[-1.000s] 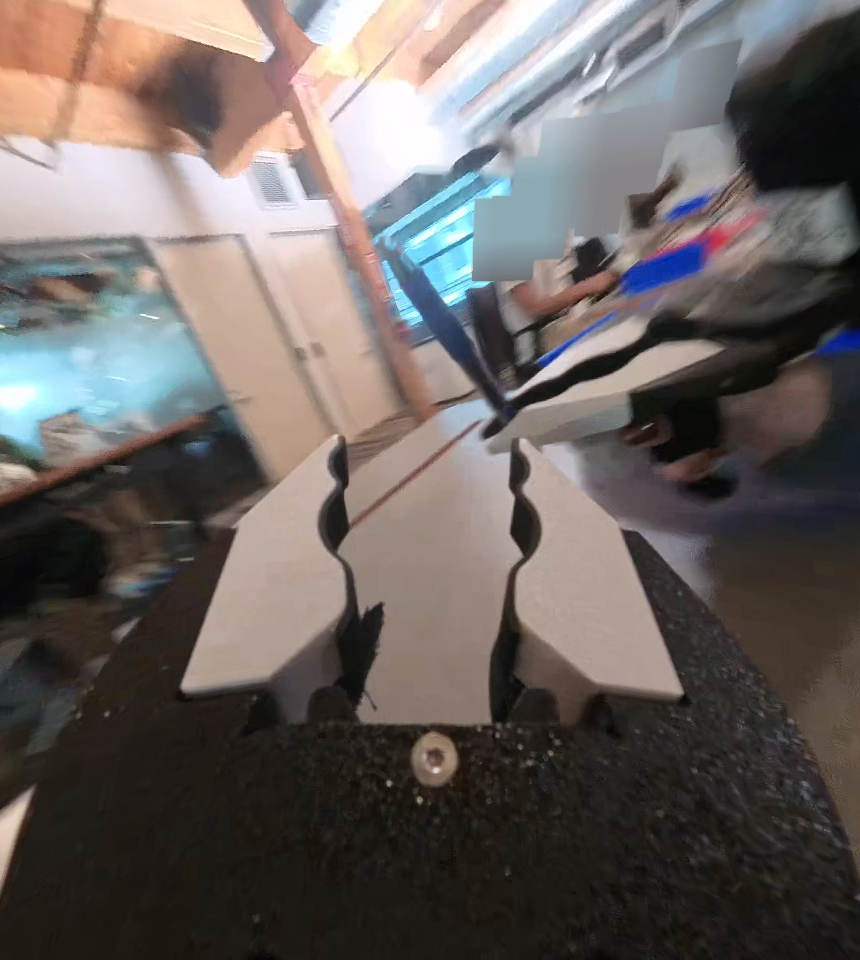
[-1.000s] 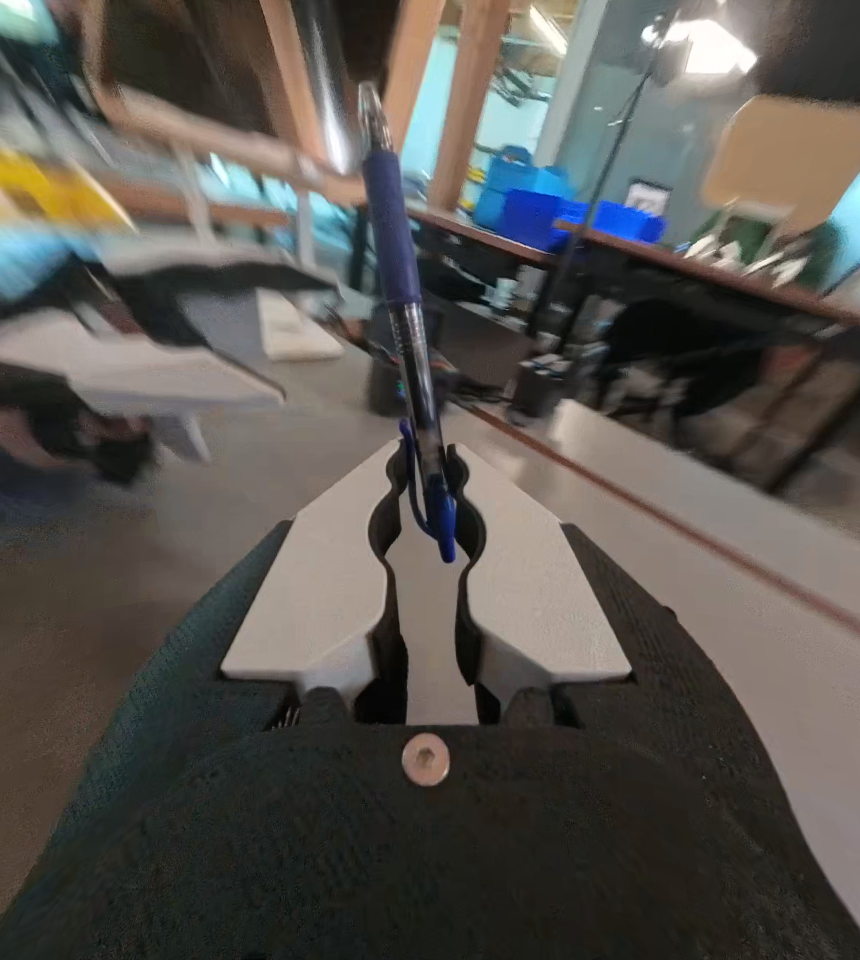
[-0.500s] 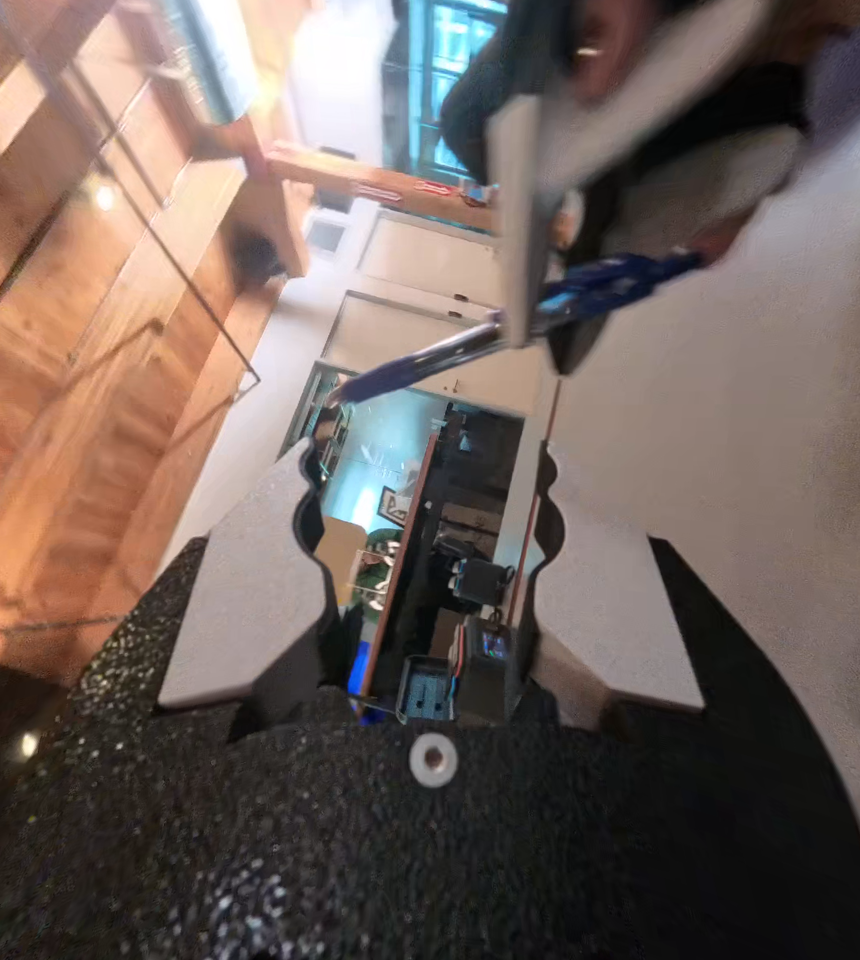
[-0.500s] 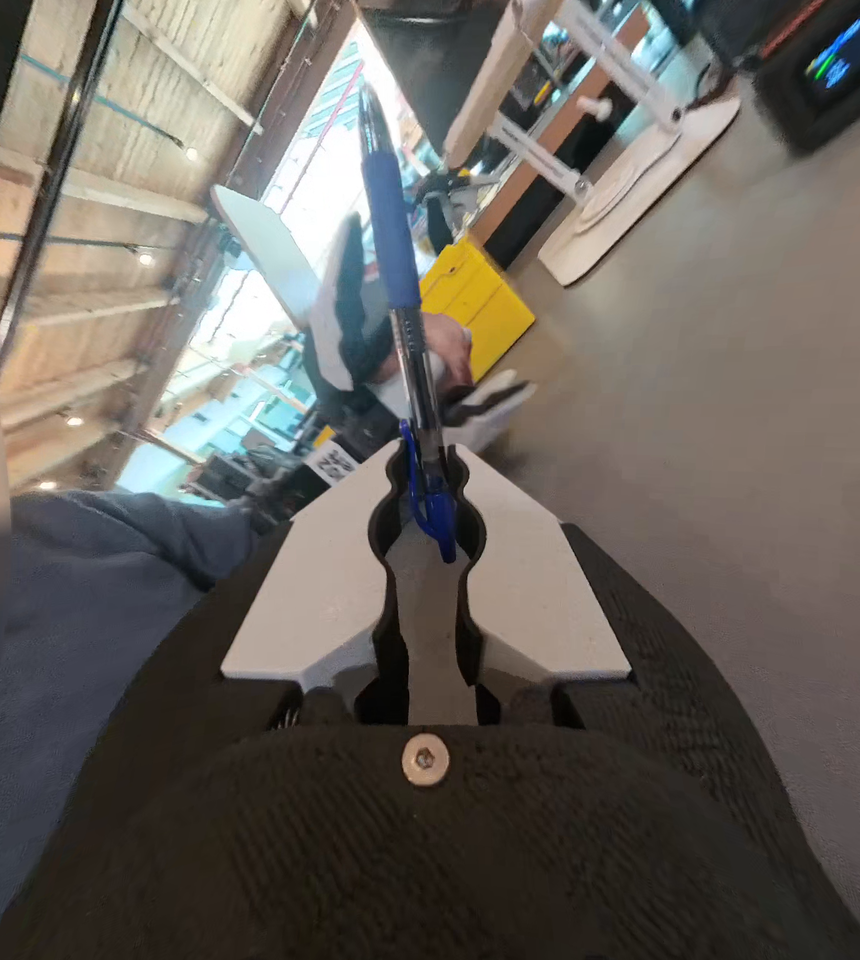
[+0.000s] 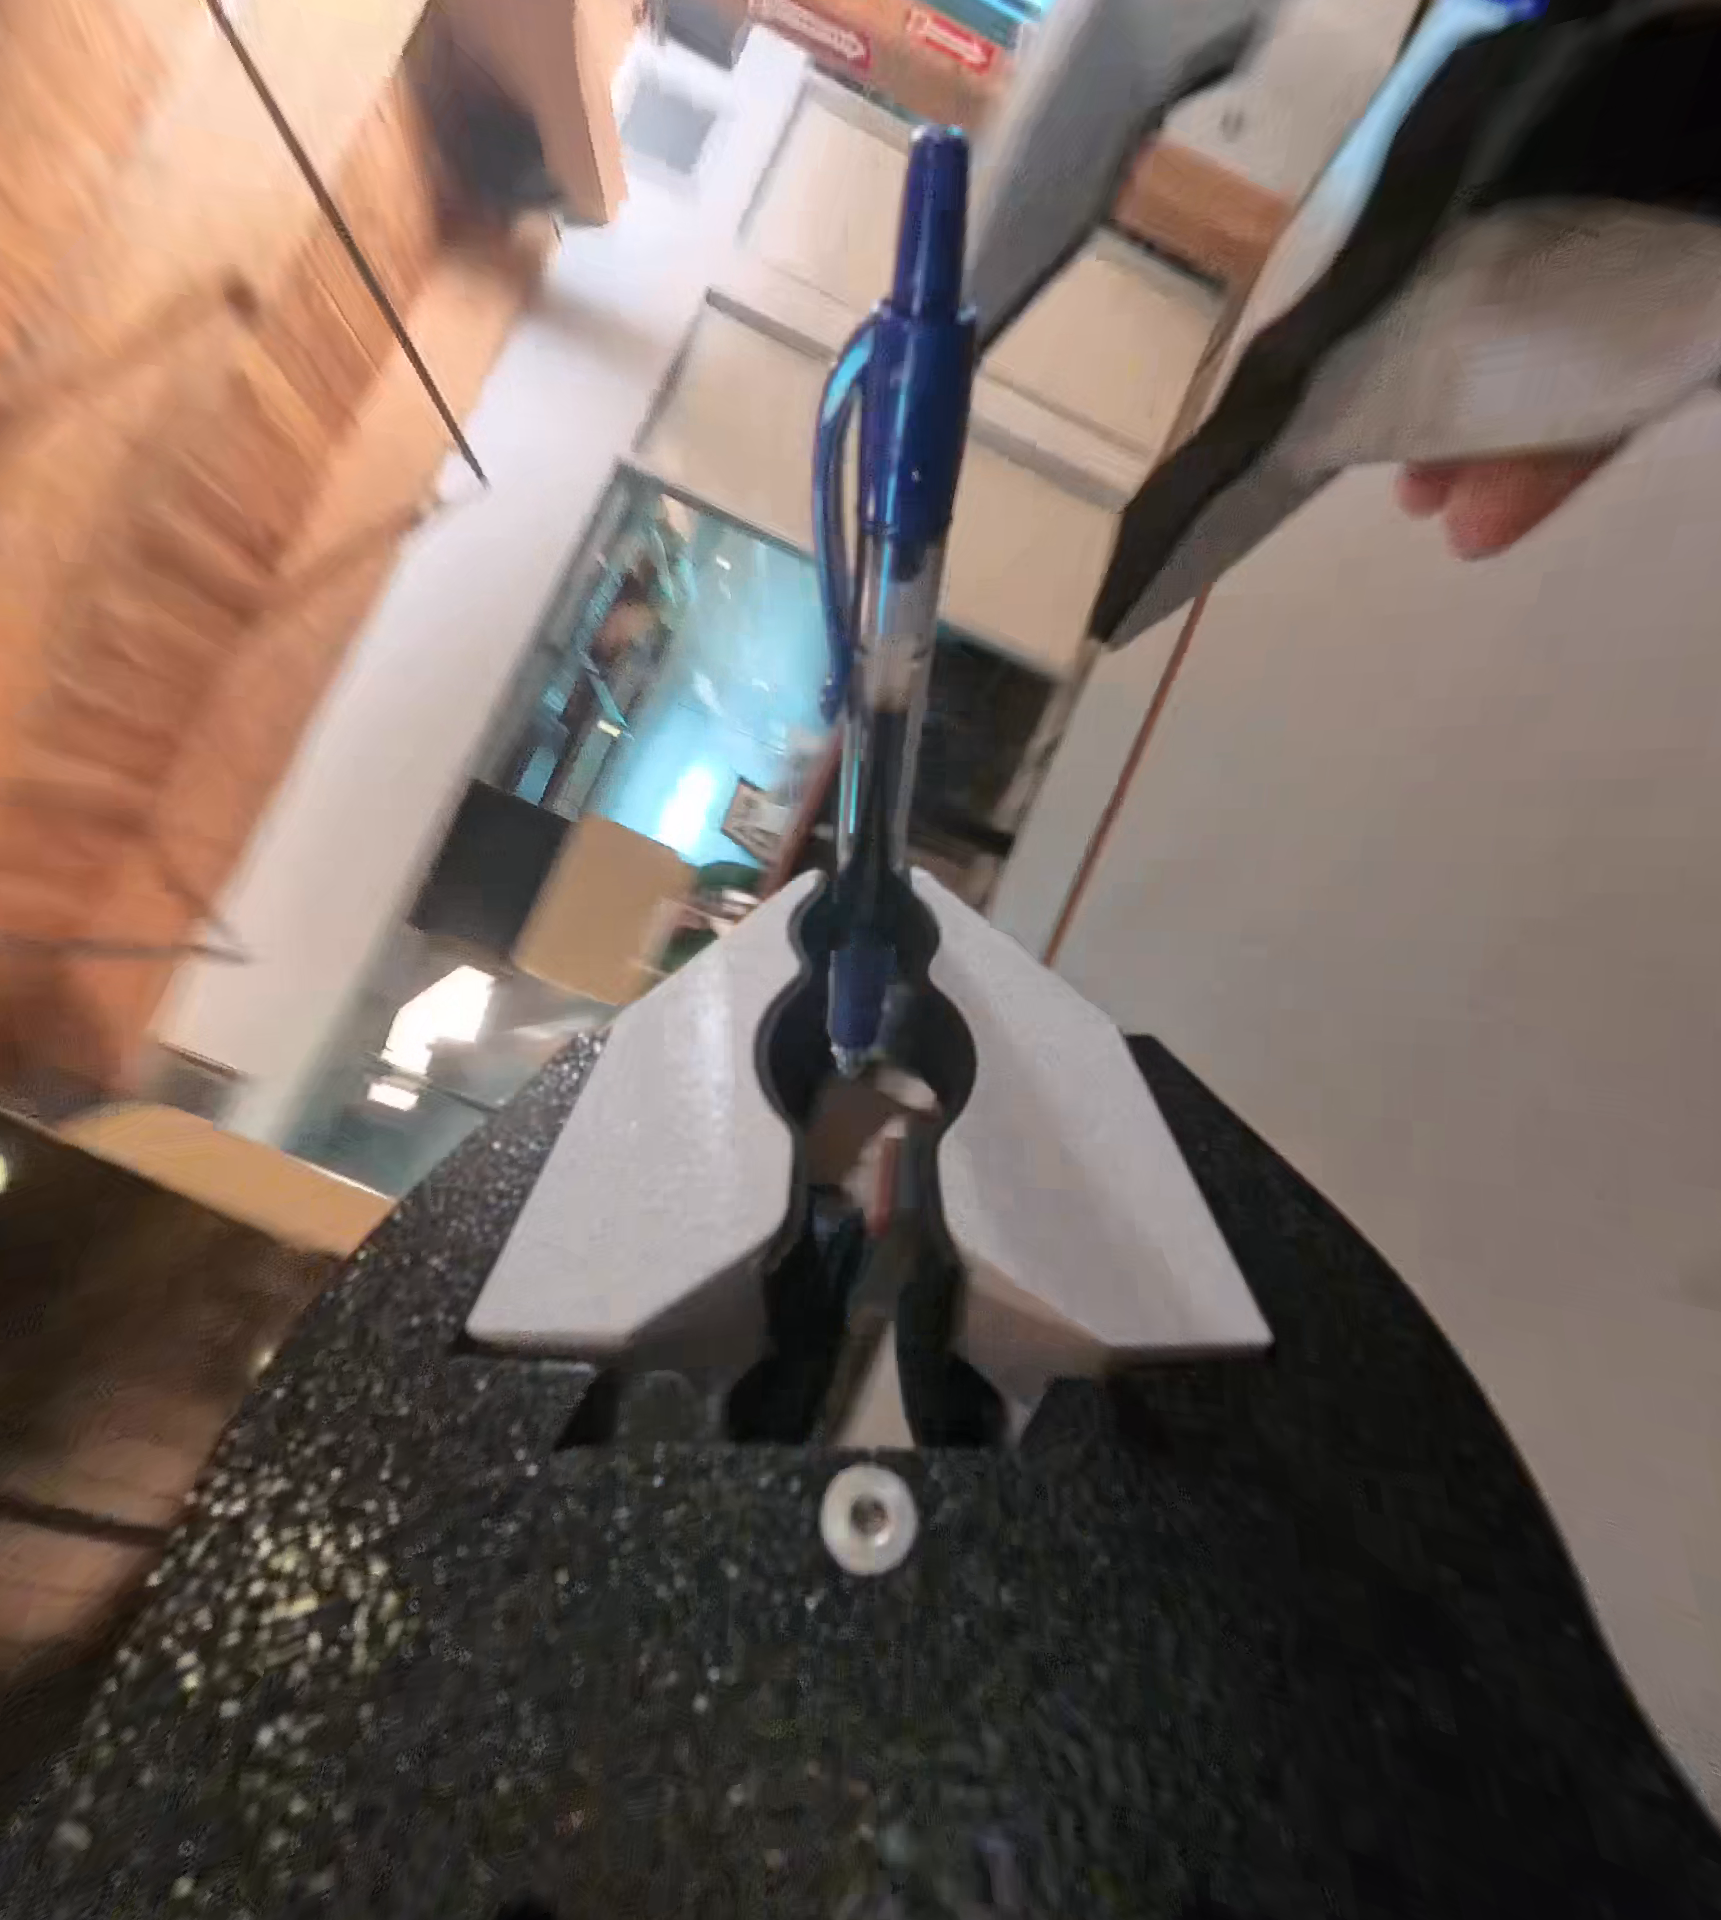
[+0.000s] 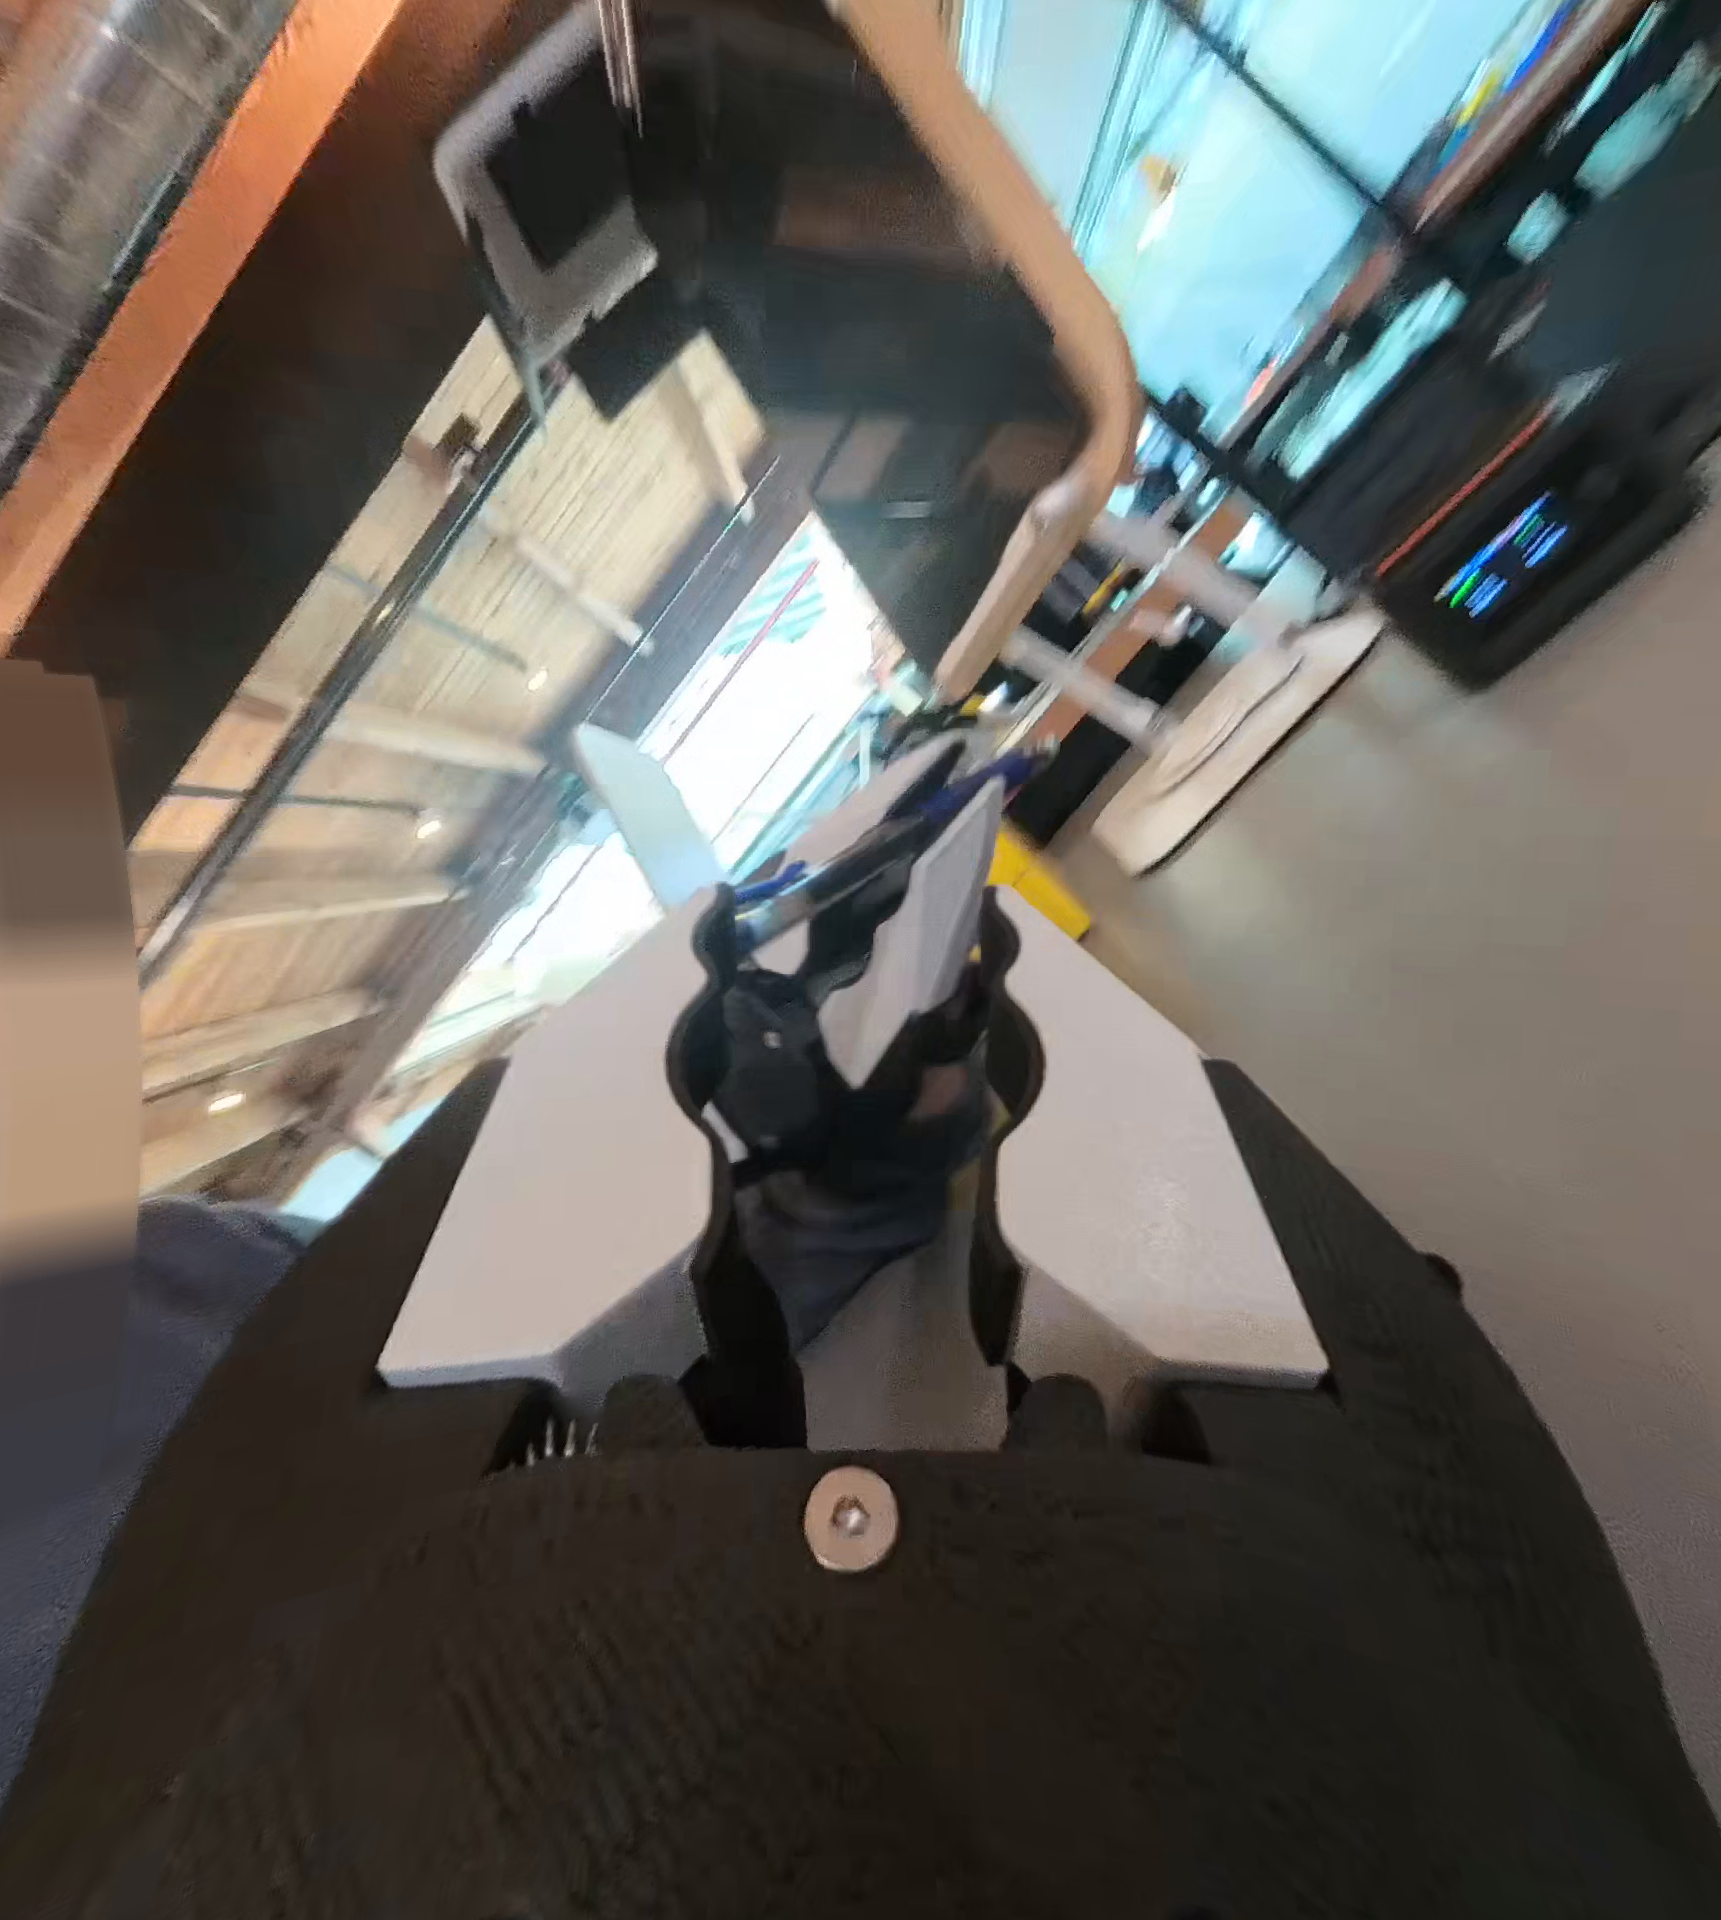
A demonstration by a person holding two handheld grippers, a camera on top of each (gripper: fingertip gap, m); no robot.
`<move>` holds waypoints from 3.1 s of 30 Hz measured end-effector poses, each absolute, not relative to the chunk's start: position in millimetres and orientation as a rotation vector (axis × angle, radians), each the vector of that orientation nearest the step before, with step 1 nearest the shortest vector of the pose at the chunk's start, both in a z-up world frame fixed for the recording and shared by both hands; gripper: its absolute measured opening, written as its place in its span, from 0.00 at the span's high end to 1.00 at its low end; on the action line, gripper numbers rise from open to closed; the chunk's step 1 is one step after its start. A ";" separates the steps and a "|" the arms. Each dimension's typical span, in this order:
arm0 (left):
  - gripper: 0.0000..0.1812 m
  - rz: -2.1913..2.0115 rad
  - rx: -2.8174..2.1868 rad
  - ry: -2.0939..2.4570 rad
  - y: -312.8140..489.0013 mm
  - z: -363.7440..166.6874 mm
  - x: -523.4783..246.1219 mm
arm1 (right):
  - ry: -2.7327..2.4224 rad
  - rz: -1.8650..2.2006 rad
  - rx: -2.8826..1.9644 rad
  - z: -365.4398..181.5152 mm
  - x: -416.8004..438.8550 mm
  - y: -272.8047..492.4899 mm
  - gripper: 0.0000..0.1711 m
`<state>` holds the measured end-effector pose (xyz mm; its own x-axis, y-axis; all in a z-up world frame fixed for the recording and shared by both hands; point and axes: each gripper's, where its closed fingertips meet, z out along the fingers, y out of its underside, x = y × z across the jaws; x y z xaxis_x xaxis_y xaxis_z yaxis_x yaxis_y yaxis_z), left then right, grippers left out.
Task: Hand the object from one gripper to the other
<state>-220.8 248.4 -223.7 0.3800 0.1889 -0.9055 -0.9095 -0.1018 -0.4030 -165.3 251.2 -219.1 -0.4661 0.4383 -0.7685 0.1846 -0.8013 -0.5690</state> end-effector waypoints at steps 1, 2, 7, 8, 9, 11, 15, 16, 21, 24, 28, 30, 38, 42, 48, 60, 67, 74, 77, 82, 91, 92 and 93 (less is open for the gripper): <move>0.95 0.934 -1.417 0.653 250.5 -225.5 -223.8 | -0.885 2.326 -1.498 -216.2 -164.3 260.2 0.71; 0.95 0.769 -1.479 0.593 252.9 -229.3 -224.1 | -0.874 2.243 -1.461 -213.1 -163.2 267.1 0.69; 0.95 0.343 -1.658 0.475 259.5 -251.0 -225.5 | -1.135 1.643 -1.165 -207.0 -164.1 255.8 0.67; 0.95 0.341 -1.679 0.517 259.7 -257.1 -221.8 | -1.210 1.501 -1.117 -211.2 -166.9 250.1 0.67; 0.95 0.337 -1.681 0.564 259.8 -261.1 -215.4 | -1.256 1.392 -1.065 -213.1 -169.3 244.7 0.68; 0.95 0.380 -1.686 0.651 260.9 -268.1 -205.9 | -1.284 1.288 -0.996 -213.0 -172.5 235.2 0.74; 0.95 0.452 -1.678 0.755 262.5 -275.9 -193.8 | -1.312 1.235 -0.935 -214.6 -173.7 225.5 0.89; 0.95 0.460 -1.676 0.753 262.7 -275.6 -194.3 | -1.309 1.225 -0.940 -214.8 -173.5 227.7 0.92; 0.91 0.558 -1.458 0.654 256.8 -244.6 -200.1 | -1.146 1.377 -1.043 -201.7 -164.7 251.4 0.93; 0.62 0.389 -1.460 0.542 256.1 -239.4 -199.5 | -0.976 1.559 -1.084 -187.6 -153.1 269.2 0.93; 0.50 -0.050 -1.455 0.317 255.8 -224.8 -196.0 | -0.734 1.884 -1.102 -172.5 -139.2 284.2 0.93; 0.54 -0.290 -1.417 0.250 254.0 -213.1 -184.1 | -0.673 2.051 -1.098 -169.0 -138.0 281.2 0.93; 0.86 -0.748 -1.168 0.295 226.6 -183.1 -156.3 | -0.684 2.267 -1.104 -170.4 -146.1 260.5 0.94; 0.94 -0.777 -1.083 0.261 219.8 -175.6 -165.4 | -0.738 2.284 -1.105 -172.3 -148.8 252.3 0.94; 0.95 -0.715 -1.123 0.187 228.4 -180.3 -179.5 | -0.734 2.106 -1.150 -183.0 -155.8 262.0 0.83; 0.95 -0.707 -1.287 0.067 247.7 -208.7 -190.9 | -1.283 -0.105 -0.550 -235.8 -184.3 267.8 0.75; 0.95 -0.734 -1.282 0.237 240.8 -210.9 -166.1 | -1.245 -0.053 -0.651 -228.9 -172.6 285.7 0.96; 0.75 -0.253 -1.216 0.255 237.6 -201.4 -192.7 | -1.298 0.611 -1.049 -243.1 -182.8 270.4 0.98; 0.69 0.074 -1.197 0.298 233.8 -197.1 -208.3 | -1.263 1.033 -1.296 -247.2 -181.4 267.4 0.98; 0.63 0.808 -1.189 0.625 236.1 -210.2 -215.9 | -1.377 1.379 -1.546 -270.7 -176.8 252.9 0.98; 0.67 1.450 -1.033 1.110 252.6 -243.7 -193.2 | -1.778 1.450 -1.589 -302.1 -167.6 196.8 0.98; 0.73 1.467 -1.035 1.125 253.3 -246.2 -194.0 | -1.794 1.448 -1.584 -302.7 -166.9 194.3 0.98; 0.83 1.470 -1.048 1.117 253.3 -245.9 -196.4 | -1.797 1.427 -1.586 -304.4 -167.3 195.2 0.98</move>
